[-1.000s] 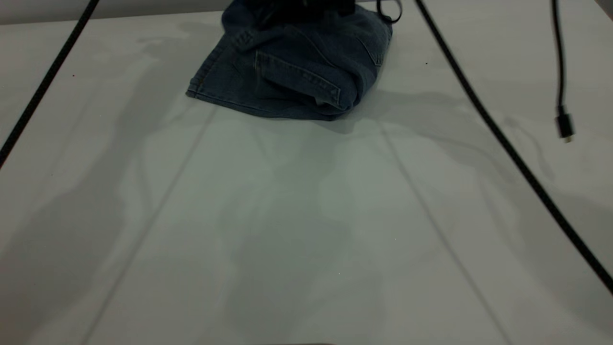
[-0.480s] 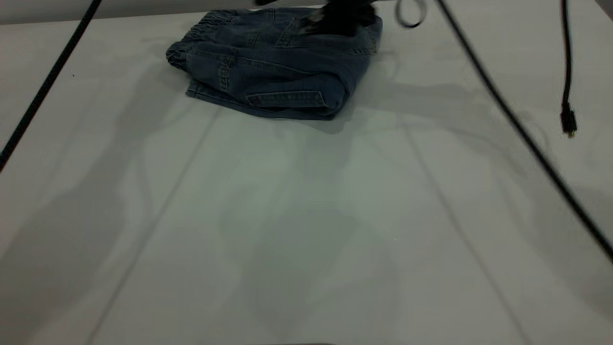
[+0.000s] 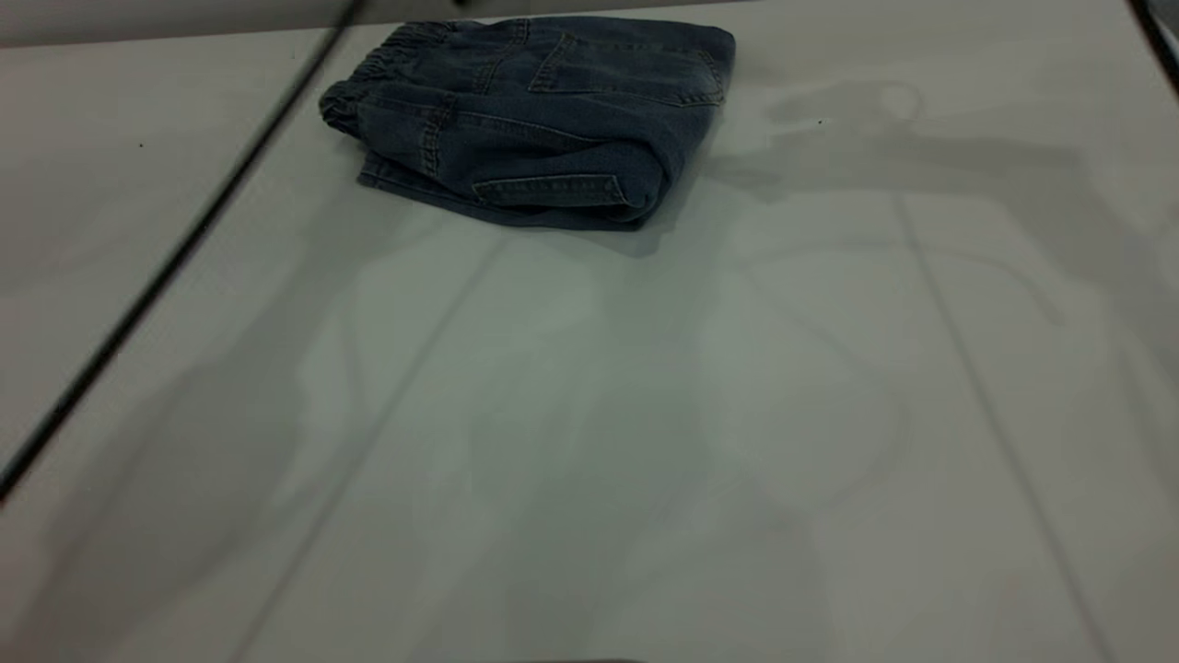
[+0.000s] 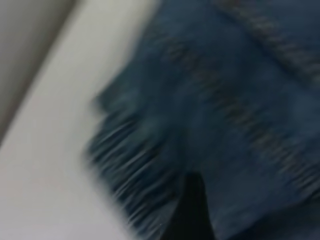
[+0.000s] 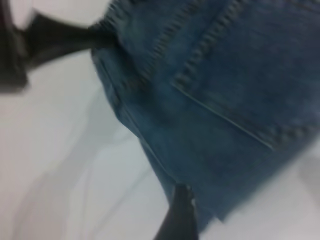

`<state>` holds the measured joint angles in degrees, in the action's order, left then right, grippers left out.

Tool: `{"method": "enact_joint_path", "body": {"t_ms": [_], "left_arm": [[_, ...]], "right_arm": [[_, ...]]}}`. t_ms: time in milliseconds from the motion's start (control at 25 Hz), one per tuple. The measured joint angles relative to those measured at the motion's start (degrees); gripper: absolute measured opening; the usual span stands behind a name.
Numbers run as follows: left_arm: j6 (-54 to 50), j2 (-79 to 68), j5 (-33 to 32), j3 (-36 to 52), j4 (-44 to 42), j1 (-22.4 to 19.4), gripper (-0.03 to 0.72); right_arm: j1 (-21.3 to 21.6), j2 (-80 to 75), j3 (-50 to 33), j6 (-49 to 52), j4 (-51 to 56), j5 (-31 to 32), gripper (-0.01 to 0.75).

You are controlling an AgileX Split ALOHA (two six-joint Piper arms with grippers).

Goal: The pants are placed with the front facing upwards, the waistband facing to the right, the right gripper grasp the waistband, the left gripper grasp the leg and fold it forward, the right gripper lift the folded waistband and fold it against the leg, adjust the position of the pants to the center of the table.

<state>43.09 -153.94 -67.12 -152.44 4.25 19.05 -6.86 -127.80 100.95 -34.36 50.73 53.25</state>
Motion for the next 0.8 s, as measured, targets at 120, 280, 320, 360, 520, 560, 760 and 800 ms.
{"method": "enact_joint_path", "body": {"t_ms": [120, 280, 320, 360, 520, 560, 760, 800], "left_arm": [[2.31, -2.31, 0.0, 0.31, 0.0, 2.62, 0.587], [2.52, -6.12, 0.0, 0.35, 0.12, 3.84, 0.587], [2.46, -7.06, 0.0, 0.35, 0.12, 3.92, 0.587], [2.27, -8.08, 0.0, 0.35, 0.12, 3.92, 0.587], [-3.71, -9.4, 0.0, -0.03, -0.09, 4.11, 0.587], [-6.86, -9.63, 0.0, -0.08, -0.4, 4.28, 0.587], [-24.92, -10.11, 0.0, -0.62, -0.97, 5.26, 0.587], [-27.46, -10.11, 0.0, -0.61, -1.18, 5.64, 0.587]], "right_arm": [[0.76, 1.02, 0.0, 1.46, -2.81, 1.08, 0.58], [1.28, 1.03, 0.0, 1.9, -3.48, 2.46, 0.579], [1.33, 1.03, 0.0, 1.9, -3.48, 2.64, 0.578], [1.33, 1.03, 0.0, 1.9, -3.48, 2.78, 0.578], [1.33, 1.03, 0.0, 1.9, -3.55, 3.08, 0.578], [1.35, 1.03, 0.0, 1.9, -3.55, 3.15, 0.578], [1.4, 1.03, 0.0, 1.9, -3.55, 3.15, 0.578], [1.4, 1.03, 0.0, 1.9, -3.55, 3.1, 0.578]]}}
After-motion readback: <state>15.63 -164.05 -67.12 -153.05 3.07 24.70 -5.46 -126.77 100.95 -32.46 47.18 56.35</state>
